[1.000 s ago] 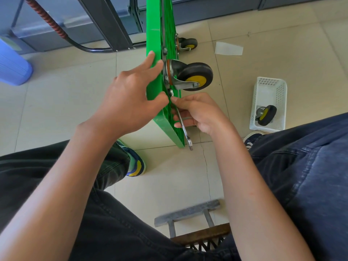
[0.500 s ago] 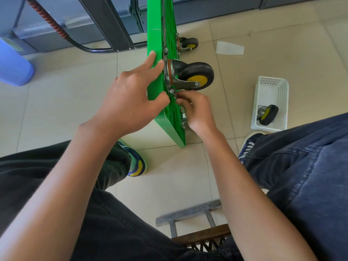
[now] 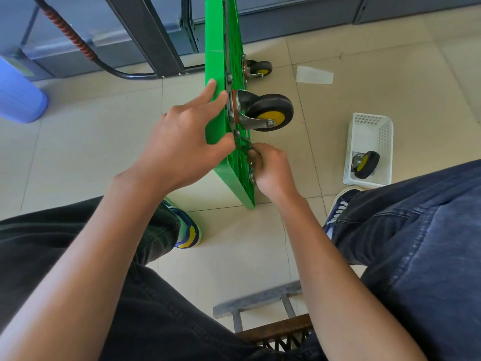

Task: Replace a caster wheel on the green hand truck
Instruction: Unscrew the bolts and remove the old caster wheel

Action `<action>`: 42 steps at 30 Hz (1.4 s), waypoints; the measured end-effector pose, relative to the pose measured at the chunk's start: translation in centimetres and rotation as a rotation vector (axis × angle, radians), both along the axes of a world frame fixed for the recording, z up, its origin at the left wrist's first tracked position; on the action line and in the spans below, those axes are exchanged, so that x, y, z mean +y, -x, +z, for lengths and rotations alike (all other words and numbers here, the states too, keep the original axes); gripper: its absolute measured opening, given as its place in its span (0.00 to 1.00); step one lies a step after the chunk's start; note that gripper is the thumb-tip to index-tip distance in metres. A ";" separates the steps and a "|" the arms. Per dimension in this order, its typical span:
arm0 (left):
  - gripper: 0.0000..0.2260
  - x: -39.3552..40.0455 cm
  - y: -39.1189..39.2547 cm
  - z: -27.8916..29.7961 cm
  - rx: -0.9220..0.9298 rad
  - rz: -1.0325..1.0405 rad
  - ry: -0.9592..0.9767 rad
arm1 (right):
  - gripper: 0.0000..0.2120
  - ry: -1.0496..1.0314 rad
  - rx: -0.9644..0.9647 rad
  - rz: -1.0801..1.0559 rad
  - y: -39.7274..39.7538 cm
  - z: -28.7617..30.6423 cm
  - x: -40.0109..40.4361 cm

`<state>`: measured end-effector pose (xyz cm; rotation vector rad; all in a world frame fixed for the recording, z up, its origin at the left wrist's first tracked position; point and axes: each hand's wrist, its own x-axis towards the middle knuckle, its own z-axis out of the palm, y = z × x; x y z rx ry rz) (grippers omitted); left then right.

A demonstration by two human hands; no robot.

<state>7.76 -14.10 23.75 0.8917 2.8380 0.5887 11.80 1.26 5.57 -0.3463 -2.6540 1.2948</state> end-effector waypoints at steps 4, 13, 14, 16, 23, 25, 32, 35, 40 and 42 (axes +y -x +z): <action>0.32 -0.1 0.0 -0.3 -0.001 -0.002 0.015 | 0.14 0.132 -0.191 -0.035 -1.0 1.5 0.0; 0.32 0.3 -0.8 0.1 -0.042 0.043 0.034 | 0.15 0.623 -0.516 0.118 -3.0 8.6 2.0; 0.32 0.3 -0.9 0.1 -0.046 0.046 0.032 | 0.16 0.718 -0.486 0.118 -3.4 9.3 2.1; 0.32 0.3 -0.9 0.1 -0.061 0.055 0.025 | 0.20 0.849 -0.398 0.091 -4.1 10.6 2.2; 0.34 0.7 -1.2 0.5 -0.107 0.084 0.041 | 0.11 1.019 -0.090 -0.107 -5.7 11.3 2.4; 0.34 0.8 -1.4 0.8 -0.123 0.091 0.035 | 0.10 1.179 -0.046 -0.173 -5.7 11.6 2.1; 0.36 0.4 -1.7 1.0 -0.164 0.137 0.002 | 0.18 1.506 0.021 -0.101 -5.5 12.2 1.4; 0.36 0.0 -2.1 1.0 -0.151 0.145 0.006 | 0.14 1.402 0.082 -0.116 -5.4 11.6 0.9; 0.35 -0.7 -2.9 1.2 -0.135 0.144 0.028 | 0.10 1.139 0.106 -0.182 -4.4 12.1 0.4; 0.35 -0.9 -3.0 1.3 -0.136 0.144 0.042 | 0.11 1.118 0.080 -0.221 -3.9 12.5 0.3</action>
